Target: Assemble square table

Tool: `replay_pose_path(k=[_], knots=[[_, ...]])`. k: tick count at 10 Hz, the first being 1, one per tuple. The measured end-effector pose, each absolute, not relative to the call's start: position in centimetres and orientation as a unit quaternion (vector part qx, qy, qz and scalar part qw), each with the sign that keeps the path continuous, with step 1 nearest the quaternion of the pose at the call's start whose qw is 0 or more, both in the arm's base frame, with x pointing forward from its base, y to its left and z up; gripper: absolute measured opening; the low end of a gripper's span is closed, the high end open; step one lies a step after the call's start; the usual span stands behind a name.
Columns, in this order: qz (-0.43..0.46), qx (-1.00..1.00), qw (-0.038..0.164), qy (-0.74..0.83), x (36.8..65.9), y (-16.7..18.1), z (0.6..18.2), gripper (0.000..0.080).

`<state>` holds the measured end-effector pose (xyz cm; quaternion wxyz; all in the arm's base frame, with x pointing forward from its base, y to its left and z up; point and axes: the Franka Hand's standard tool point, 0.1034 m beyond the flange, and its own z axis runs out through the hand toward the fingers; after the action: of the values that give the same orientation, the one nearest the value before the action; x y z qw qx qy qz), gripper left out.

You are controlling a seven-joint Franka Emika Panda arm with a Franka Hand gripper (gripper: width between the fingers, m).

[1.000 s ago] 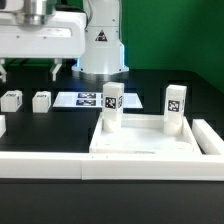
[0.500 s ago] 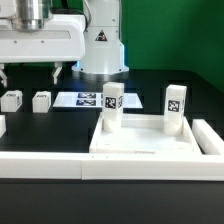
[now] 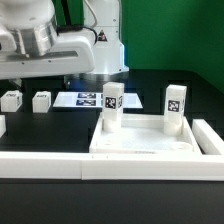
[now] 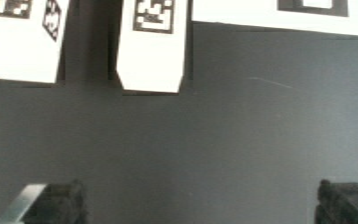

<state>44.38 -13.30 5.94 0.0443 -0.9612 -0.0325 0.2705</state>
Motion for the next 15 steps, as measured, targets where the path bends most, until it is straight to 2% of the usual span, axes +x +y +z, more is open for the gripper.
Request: replay_pose_path(k=[3,5,9,14,15], knots=[[0.352,-0.933,0.061,-0.041,44.1,-12.3,5.7,0.0648],[0.346,-0.936,0.055,-0.034,44.6,-12.1,5.4,0.0648],[0.388,-0.921,0.028,-0.009,44.3,-10.4,3.9,0.0648],[0.388,-0.921,0.031,-0.021,44.3,-10.1,3.7,0.0648],[0.396,-0.917,0.042,-0.035,43.8,-11.3,4.4,0.0648]])
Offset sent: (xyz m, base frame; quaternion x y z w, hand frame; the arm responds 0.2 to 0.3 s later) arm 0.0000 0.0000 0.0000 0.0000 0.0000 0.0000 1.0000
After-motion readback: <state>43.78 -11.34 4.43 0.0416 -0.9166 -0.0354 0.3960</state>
